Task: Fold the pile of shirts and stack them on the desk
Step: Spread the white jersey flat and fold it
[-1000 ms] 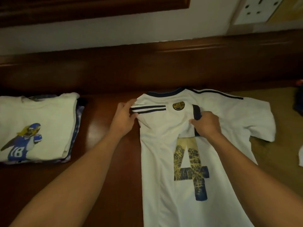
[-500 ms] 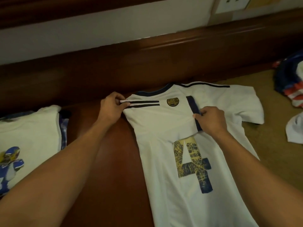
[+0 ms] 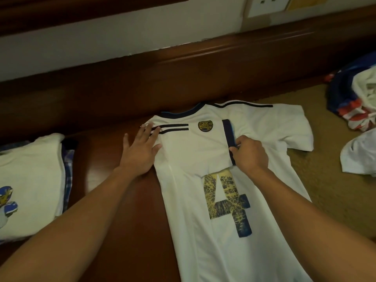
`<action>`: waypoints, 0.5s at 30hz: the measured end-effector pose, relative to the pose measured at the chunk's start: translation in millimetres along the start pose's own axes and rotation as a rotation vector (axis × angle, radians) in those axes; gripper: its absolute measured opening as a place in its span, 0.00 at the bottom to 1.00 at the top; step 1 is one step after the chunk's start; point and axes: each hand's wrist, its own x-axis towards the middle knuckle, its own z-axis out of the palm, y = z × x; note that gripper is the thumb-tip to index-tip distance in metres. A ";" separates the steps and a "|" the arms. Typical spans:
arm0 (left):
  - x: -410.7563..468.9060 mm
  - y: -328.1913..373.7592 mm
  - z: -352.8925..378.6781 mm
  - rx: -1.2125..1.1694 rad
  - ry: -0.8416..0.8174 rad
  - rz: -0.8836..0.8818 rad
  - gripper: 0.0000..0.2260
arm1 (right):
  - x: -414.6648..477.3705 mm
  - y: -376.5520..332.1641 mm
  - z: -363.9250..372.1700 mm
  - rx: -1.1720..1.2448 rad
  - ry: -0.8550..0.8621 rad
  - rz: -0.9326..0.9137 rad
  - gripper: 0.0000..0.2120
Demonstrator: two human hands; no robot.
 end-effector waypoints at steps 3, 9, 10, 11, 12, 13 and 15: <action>-0.2 5.4 -5.2 -0.039 -0.034 -0.012 0.26 | -1.5 7.5 -9.3 0.099 0.011 -0.041 0.12; -14.8 46.1 -18.8 -0.183 0.277 0.095 0.17 | -35.0 74.4 -56.8 0.372 0.150 0.079 0.11; -14.2 57.8 -20.7 -0.209 0.294 0.120 0.15 | -43.9 90.4 -63.6 0.401 0.165 0.130 0.11; -12.8 71.1 -22.3 -0.236 0.297 0.143 0.13 | -53.5 106.5 -68.7 0.407 0.173 0.177 0.11; -10.2 85.8 -23.6 -0.264 0.295 0.175 0.12 | -62.6 122.0 -72.2 0.405 0.169 0.215 0.12; -6.5 102.2 -24.3 -0.293 0.288 0.215 0.11 | -71.9 135.4 -75.6 0.403 0.151 0.250 0.13; 1.2 140.3 -27.2 -0.362 0.242 0.278 0.10 | -88.1 157.8 -80.8 0.387 0.103 0.304 0.15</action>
